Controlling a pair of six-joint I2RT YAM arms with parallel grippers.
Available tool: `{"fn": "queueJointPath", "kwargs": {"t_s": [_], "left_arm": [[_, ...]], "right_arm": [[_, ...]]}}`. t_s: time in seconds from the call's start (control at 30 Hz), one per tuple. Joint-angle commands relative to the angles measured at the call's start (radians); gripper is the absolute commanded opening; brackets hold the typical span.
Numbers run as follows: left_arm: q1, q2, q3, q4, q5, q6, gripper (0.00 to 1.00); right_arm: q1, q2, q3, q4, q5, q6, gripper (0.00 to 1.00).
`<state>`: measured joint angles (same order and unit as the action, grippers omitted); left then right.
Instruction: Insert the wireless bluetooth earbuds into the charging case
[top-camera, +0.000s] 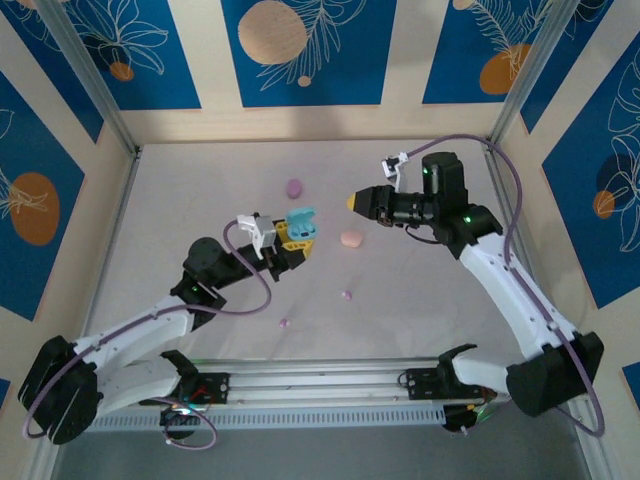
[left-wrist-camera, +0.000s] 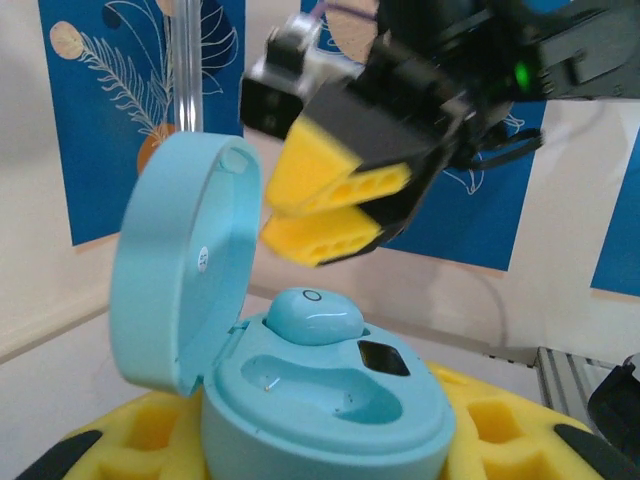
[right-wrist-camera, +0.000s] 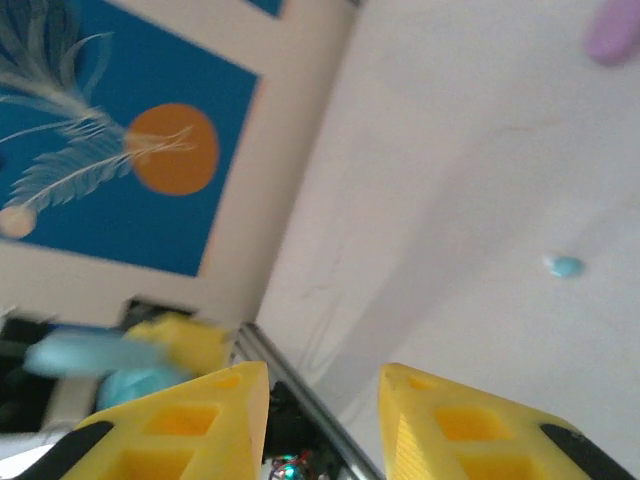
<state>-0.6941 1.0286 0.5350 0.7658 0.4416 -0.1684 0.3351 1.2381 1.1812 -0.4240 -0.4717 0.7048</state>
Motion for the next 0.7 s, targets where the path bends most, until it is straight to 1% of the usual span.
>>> {"fn": "queueJointPath", "kwargs": {"t_s": [0.0,0.07,0.2,0.37,0.47,0.53,0.67], "left_arm": [[-0.001,-0.064,-0.004,-0.052,-0.031,0.046,0.23],[-0.001,-0.100,-0.007,-0.086,-0.046,0.057,0.23],[-0.001,-0.174,0.000,-0.168,-0.082,0.083,0.23],[-0.001,-0.240,0.024,-0.260,-0.096,0.111,0.23],[-0.001,-0.264,0.032,-0.290,-0.101,0.116,0.23],[-0.001,-0.274,0.035,-0.303,-0.103,0.116,0.23],[-0.001,-0.284,0.035,-0.312,-0.108,0.112,0.23]], "right_arm": [[-0.013,0.143,-0.005,-0.098,0.042,0.021,0.37],[0.011,0.234,0.019,-0.116,0.032,0.007,0.39],[0.081,0.395,0.064,-0.115,0.067,-0.005,0.41],[0.164,0.598,0.184,-0.176,0.137,-0.046,0.43],[0.208,0.715,0.293,-0.262,0.221,-0.074,0.45],[0.221,0.774,0.353,-0.303,0.240,-0.055,0.45],[0.241,0.837,0.386,-0.279,0.231,-0.002,0.46]]}}
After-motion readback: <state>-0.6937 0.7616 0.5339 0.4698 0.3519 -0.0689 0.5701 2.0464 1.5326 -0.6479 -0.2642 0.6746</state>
